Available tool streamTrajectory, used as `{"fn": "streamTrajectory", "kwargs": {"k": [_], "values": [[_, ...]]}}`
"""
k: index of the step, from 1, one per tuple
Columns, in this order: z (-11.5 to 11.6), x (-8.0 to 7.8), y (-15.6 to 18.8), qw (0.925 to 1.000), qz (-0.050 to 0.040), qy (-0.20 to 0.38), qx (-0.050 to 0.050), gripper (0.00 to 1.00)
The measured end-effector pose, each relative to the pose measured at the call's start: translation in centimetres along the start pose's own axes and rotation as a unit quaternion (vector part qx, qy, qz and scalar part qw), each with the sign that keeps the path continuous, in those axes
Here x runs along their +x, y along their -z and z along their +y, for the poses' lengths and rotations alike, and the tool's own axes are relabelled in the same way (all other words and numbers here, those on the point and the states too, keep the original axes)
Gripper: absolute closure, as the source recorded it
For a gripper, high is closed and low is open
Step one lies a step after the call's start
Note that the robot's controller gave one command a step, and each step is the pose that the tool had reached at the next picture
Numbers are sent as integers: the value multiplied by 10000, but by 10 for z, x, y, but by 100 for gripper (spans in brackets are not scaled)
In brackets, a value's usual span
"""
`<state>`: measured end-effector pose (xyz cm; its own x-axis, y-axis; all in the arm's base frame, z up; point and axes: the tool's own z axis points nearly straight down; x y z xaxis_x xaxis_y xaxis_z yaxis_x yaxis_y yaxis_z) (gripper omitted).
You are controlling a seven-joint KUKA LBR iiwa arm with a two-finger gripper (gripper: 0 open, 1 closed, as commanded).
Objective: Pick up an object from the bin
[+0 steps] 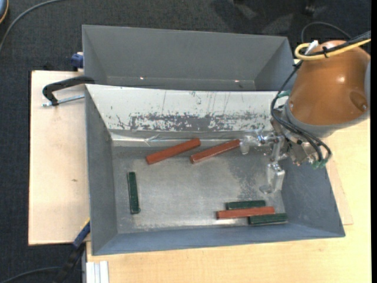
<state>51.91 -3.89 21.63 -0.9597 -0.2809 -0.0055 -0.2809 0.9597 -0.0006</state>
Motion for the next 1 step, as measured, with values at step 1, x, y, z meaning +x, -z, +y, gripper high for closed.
{"fn": "streamTrajectory", "kwargs": {"k": [1], "values": [[-17,35,-150,9995,55,-316,-18,0]]}}
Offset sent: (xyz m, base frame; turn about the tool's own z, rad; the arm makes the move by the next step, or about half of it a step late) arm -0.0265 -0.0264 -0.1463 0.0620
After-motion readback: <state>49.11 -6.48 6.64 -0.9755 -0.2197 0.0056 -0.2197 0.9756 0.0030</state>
